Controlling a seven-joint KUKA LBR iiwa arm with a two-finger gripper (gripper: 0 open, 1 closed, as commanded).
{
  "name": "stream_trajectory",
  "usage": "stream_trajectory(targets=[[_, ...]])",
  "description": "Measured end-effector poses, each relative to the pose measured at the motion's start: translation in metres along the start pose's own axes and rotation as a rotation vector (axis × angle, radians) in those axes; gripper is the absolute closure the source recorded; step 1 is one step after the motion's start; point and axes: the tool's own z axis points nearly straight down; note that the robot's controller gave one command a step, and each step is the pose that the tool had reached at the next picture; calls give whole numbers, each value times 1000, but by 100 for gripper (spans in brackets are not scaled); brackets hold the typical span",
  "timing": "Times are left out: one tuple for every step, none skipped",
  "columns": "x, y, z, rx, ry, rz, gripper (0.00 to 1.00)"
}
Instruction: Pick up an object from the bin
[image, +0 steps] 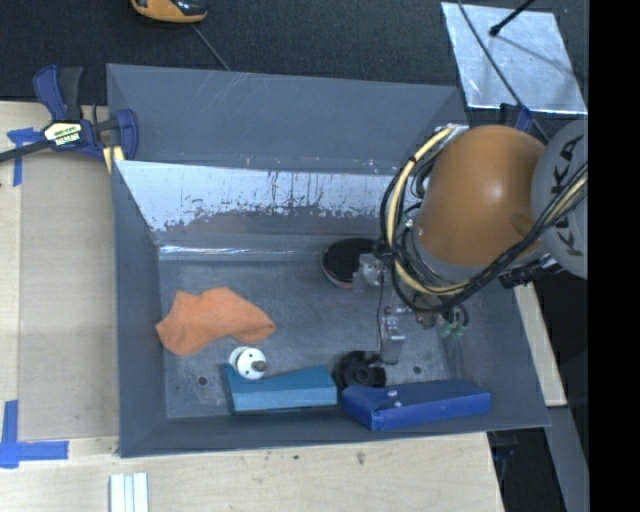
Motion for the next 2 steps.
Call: stream_trajectory(targets=[[-2, 0, -5, 0, -9, 1, 0], [-2, 0, -4, 0, -9, 0, 0]])
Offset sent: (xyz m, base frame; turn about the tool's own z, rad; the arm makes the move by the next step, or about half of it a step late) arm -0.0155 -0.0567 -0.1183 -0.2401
